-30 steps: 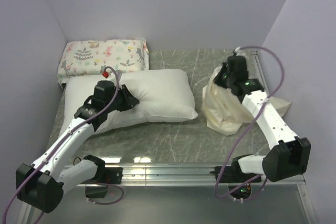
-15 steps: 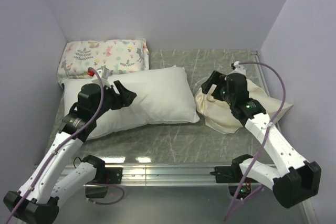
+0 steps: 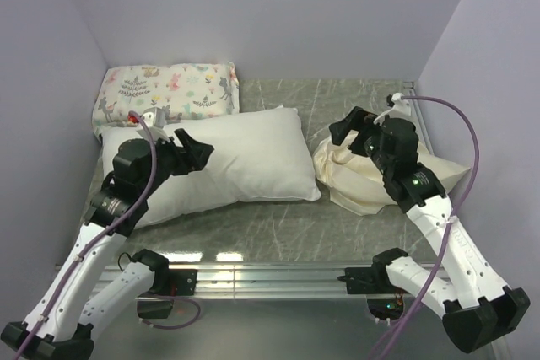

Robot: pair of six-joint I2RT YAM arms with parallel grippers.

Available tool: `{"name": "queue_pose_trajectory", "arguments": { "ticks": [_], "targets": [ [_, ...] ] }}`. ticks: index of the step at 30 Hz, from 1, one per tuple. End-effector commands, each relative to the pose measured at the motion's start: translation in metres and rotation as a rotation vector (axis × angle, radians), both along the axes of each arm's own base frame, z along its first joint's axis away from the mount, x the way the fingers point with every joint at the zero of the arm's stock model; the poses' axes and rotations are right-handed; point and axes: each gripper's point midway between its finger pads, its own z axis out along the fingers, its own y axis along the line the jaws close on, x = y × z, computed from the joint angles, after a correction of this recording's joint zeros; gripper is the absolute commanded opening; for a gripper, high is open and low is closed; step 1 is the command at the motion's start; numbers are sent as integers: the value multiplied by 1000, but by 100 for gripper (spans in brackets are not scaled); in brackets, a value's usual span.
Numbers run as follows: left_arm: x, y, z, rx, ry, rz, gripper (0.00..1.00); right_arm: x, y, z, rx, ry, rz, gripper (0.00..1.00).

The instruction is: Remove the pillowcase from the pillow

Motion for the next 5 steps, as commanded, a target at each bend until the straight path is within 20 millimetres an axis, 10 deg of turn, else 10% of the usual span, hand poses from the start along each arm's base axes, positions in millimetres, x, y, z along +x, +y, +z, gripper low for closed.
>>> {"name": "queue_pose_trajectory", "arguments": {
  "ticks": [1,5],
  "targets": [
    [1,3,26,-10,-98,8,74,-1,-4,10,-28,-34,-4,99],
    [3,2,33,-30,-137,6,74,-4,-7,12,-32,-55,-11,100]
  ]
}}
